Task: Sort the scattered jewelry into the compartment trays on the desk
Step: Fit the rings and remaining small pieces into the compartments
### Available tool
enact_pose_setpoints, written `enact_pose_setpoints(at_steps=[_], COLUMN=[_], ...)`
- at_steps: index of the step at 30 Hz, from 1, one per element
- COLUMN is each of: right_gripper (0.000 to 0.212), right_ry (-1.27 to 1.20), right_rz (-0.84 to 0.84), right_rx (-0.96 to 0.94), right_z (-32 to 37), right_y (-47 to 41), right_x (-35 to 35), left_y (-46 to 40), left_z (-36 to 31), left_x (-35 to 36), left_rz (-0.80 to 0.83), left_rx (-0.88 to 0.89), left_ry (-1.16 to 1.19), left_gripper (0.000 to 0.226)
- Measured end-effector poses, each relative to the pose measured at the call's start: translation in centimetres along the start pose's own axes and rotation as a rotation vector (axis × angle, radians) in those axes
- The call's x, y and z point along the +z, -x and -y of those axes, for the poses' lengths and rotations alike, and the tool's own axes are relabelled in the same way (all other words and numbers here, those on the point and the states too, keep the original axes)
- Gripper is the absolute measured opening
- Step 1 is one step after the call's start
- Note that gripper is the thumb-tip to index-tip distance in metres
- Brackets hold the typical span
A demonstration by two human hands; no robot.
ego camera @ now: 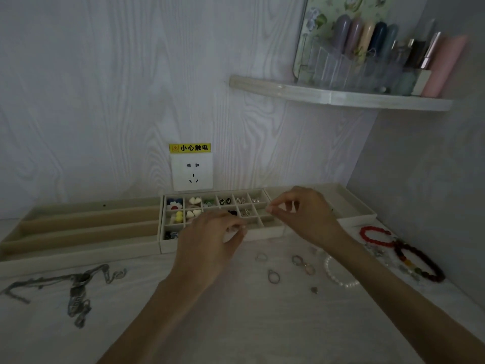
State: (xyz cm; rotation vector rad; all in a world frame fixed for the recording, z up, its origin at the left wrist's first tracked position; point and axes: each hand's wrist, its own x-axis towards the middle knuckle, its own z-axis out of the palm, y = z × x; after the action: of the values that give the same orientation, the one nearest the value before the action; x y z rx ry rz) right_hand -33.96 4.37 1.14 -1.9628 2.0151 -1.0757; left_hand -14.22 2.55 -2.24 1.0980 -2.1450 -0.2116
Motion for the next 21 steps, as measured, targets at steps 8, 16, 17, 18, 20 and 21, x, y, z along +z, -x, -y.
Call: enact_pose_setpoints(at_steps=[8, 16, 17, 18, 20, 21], right_gripper=[0.021, 0.020, 0.019, 0.019, 0.017, 0.017], right_ry=[0.251, 0.368, 0.383, 0.404, 0.455, 0.471], right_rz=[0.262, 0.285, 0.288, 0.294, 0.304, 0.306], right_rx=[0.041, 0.047, 0.049, 0.048, 0.046, 0.049], right_z=[-2.4, -2.0, -2.0, -1.9, -1.8, -1.7], right_y=[-5.9, -6.2, -6.3, -6.4, -6.7, -6.7], right_x=[1.5, 3.2, 3.2, 3.2, 3.1, 3.2], left_y=[0.1, 0.2, 0.2, 0.2, 0.2, 0.2], left_z=[2.6, 2.7, 2.7, 2.7, 2.6, 2.6], left_x=[0.3, 0.5, 0.5, 0.5, 0.4, 0.4], left_rz=[0.016, 0.035, 0.032, 0.024, 0.011, 0.010], left_rx=[0.016, -0.008, -0.009, -0.006, 0.002, 0.001], left_ry=[-0.114, -0.098, -0.096, -0.099, -0.106, -0.104], left_gripper=[0.015, 0.016, 0.015, 0.015, 0.015, 0.015])
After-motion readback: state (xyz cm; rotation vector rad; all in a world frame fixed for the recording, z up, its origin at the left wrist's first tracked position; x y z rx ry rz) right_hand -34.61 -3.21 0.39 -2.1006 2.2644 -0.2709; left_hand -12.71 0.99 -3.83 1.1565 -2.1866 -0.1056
